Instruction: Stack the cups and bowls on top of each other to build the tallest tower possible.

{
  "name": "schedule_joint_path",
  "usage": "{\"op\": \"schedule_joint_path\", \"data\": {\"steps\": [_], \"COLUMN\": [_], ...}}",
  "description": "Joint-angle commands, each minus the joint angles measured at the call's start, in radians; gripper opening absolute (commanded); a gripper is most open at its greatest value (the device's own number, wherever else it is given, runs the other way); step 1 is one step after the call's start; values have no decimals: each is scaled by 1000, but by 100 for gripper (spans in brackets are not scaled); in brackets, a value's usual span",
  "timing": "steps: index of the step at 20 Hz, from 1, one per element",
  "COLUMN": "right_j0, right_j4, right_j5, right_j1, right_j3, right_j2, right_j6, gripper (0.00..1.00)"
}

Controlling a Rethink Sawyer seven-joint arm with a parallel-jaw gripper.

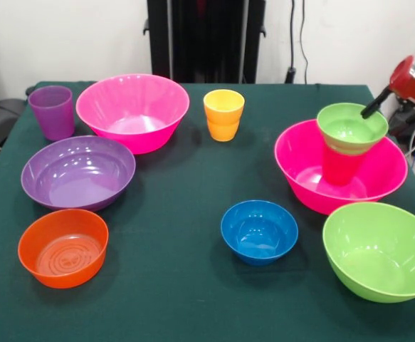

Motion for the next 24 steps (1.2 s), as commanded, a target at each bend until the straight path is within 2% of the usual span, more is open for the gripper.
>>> {"op": "schedule_joint_path", "data": {"steps": [1,4,10,14,16,18,21,24], "right_j0": [-14,-25,-64,-90,-98,-113,-170,-243], "right_j4": [-16,-20,-2,-24,-68,-125,-179,-234], "right_j5": [191,222,166,129,81,-43,-155,-212], "right_j1": [-70,-112,-157,-194,-219,-243,-304,-362], "right_j3": [-19,-3,54,105,161,241,349,417], "right_j2": [31,29,60,72,70,66,86,110], "right_j6": [82,45,24,-29,-95,-165,-284,-407], "gripper": [100,100,100,100,100,100,100,100]}}
